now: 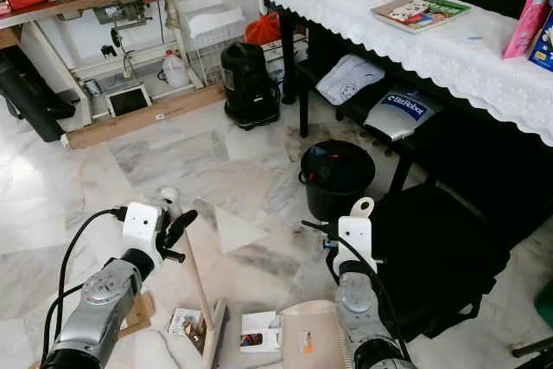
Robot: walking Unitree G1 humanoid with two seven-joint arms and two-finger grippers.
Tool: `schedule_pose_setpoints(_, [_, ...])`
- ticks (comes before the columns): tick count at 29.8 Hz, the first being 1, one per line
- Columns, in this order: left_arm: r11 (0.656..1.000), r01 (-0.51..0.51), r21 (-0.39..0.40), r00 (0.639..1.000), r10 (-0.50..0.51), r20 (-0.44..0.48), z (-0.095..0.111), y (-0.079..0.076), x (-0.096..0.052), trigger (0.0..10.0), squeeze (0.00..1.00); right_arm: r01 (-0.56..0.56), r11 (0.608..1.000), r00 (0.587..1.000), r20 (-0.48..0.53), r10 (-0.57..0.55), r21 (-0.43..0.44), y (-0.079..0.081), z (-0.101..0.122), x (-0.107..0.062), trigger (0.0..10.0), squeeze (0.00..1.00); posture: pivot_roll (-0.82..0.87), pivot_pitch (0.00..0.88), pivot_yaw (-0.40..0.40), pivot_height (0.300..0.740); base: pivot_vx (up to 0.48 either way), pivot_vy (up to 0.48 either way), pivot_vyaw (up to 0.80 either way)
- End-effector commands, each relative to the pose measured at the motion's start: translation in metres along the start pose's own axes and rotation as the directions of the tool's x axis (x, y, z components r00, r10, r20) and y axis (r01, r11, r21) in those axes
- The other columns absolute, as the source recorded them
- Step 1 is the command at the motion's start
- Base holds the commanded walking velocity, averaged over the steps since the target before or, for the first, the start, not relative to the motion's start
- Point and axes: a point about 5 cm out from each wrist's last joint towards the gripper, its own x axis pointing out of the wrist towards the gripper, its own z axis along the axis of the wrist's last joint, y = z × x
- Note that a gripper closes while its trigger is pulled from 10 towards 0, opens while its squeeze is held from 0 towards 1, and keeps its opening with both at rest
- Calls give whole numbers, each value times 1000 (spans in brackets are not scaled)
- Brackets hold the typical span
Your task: Sweep floor
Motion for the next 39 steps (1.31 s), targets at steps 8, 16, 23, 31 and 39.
schedule_pose_setpoints(8, [989,-36,-140,998,29,-52,-1,11,3,10000,0,-27,999,998,-65,26,-18,8,-13,-8,10000,0,123,6,90,740,0,0,0])
schedule_pose_setpoints(16, [933,-4,-359,999,-9,-33,8,18,6,10000,0,-19,1000,998,-58,18,-18,8,-9,-5,10000,0,124,6,89,740,0,0,0])
schedule_pose_setpoints(23, [882,47,-468,999,-42,22,24,22,8,10000,0,-22,1000,998,-54,21,-15,9,-7,-3,10000,0,127,4,87,740,0,0,0])
schedule_pose_setpoints(31, [942,-2,-335,998,24,61,37,27,10,10000,0,-27,1000,999,-26,27,5,10,2,1,10000,0,123,0,82,740,0,0,0])
schedule_pose_setpoints(39, [955,-56,-292,984,103,148,53,30,11,10000,0,-16,999,1000,7,16,51,7,14,10,10000,0,117,0,75,740,0,0,0])
